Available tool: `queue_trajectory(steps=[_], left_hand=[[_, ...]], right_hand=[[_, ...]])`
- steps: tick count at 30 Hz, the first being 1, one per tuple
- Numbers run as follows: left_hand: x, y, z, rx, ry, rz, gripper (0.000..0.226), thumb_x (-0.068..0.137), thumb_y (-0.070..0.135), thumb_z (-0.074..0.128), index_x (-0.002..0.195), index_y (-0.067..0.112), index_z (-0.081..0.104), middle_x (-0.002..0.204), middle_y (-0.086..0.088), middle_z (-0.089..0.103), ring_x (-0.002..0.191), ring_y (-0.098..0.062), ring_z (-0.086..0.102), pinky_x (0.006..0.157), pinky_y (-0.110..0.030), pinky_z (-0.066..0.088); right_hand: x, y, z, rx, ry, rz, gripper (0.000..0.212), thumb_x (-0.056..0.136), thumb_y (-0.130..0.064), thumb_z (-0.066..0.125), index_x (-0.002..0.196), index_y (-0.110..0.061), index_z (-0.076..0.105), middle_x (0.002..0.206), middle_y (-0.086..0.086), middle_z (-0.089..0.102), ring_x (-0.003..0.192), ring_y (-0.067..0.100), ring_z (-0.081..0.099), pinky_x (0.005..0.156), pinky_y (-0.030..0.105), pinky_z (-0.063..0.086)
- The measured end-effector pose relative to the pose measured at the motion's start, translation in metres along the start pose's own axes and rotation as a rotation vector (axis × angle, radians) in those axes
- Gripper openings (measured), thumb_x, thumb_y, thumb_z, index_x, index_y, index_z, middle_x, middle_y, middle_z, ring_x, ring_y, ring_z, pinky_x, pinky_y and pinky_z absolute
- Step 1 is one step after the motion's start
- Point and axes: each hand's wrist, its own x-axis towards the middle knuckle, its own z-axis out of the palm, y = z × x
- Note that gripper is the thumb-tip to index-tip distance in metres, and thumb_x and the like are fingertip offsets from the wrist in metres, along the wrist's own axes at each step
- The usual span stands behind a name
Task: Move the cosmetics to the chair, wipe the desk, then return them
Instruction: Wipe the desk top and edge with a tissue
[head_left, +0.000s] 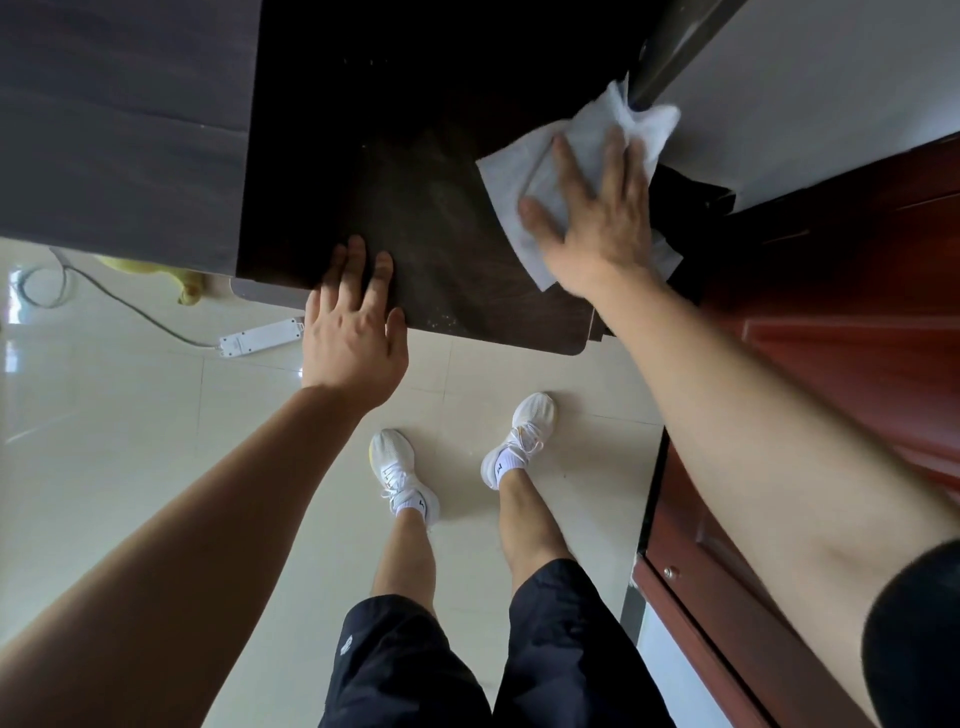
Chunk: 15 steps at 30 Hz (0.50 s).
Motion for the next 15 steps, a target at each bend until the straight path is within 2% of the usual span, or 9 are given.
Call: queue_trajectory(steps=[5,9,15], left_hand=[[0.0,0.001,-0.001,-0.011,-0.004,0.001,0.057,0.099,0.027,0.048,0.152,0.011,0.034,0.163,-0.017,0.021,0.15,-0.035,0.018,0.12,-0.05,0.02],[0.0,0.0,-0.001,-0.009,-0.001,0.013,0.057,0.099,0.028,0.046,0.152,0.01,0.034,0.163,-0.017,0.021,0.15,-0.036,0.018,0.12,-0.051,0.02],[-0.001,-0.001,0.001,-0.004,0.003,0.015,0.058,0.099,0.03,0.042,0.152,0.01,0.033,0.162,-0.017,0.022,0.15,-0.036,0.019,0.12,-0.051,0.02]], right_hand=[[-0.056,0.001,0.004,-0.033,-0.047,-0.039,0.076,0.095,-0.072,0.033,0.16,-0.035,0.019,0.167,0.021,0.004,0.153,0.047,-0.001,0.124,0.055,0.016],[-0.015,0.007,-0.013,0.027,-0.125,-0.022,0.079,0.092,-0.077,0.036,0.159,-0.041,0.011,0.168,0.014,-0.006,0.152,0.047,-0.007,0.122,0.057,0.015],[0.004,-0.001,-0.012,0.055,-0.114,0.024,0.077,0.097,-0.073,0.028,0.161,-0.035,0.007,0.167,0.017,-0.011,0.15,0.05,-0.014,0.124,0.058,0.009]])
